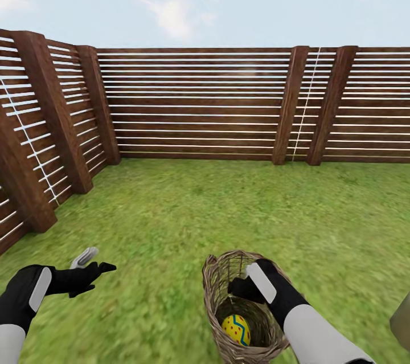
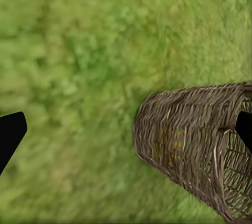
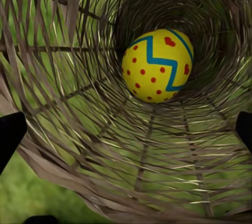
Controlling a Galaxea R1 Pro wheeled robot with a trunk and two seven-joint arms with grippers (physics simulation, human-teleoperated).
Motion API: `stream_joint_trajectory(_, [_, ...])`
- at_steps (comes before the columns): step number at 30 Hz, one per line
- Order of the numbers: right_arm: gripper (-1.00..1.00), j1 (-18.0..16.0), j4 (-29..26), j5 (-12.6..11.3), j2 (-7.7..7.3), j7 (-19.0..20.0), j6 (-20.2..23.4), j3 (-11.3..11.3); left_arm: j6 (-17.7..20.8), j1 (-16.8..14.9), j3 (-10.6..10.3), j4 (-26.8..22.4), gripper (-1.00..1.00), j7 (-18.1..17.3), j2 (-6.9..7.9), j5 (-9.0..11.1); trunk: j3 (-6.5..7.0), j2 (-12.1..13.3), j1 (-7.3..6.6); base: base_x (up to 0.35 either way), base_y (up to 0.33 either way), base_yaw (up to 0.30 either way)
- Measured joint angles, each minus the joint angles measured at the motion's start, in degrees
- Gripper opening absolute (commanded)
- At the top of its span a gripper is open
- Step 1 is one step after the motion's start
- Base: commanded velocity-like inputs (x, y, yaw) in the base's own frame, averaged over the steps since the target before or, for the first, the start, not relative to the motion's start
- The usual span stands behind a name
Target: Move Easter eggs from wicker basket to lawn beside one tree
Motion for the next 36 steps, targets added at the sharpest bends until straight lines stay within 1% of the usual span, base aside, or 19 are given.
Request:
stream_joint_trajectory(13, [1.00, -0.01, 0.00, 0.00, 0.17, -0.19, 0.43, -0.07, -0.04, 0.00, 0.00, 0.00, 1.00, 0.00, 0.02, -0.06, -0.16, 0.00, 0.00, 0.000, 0.000, 0.023])
stream_joint_trajectory(21, [1.00, -0.01, 0.00, 0.08, -0.21, -0.25, 0.06, 0.13, -0.16, 0.00, 0.00, -0.04, 1.00, 0.00, -0.01, -0.11, -0.85, 0.00, 0.00, 0.000, 0.000, 0.021])
stream_joint_trajectory(25, [1.00, -0.01, 0.00, 0.09, -0.78, -0.26, -0.31, 0.18, -0.18, 0.00, 0.00, -0.07, 1.00, 0.00, -0.01, -0.12, -1.22, 0.00, 0.00, 0.000, 0.000, 0.001])
stream_joint_trajectory(32, [1.00, -0.01, 0.13, 0.16, -1.12, -0.26, -3.56, 0.24, -0.25, 0.00, -0.05, -0.14, 1.00, -0.01, -0.02, -0.12, -1.89, 0.00, 0.00, 0.000, 0.000, 0.000])
stream_joint_trajectory(36, [1.00, -0.01, 0.28, 0.18, -1.28, -0.25, -6.44, 0.31, -0.25, 0.00, -0.08, -0.25, 1.00, -0.05, 0.03, -0.12, -2.27, 0.00, 0.00, 0.000, 0.000, 0.000])
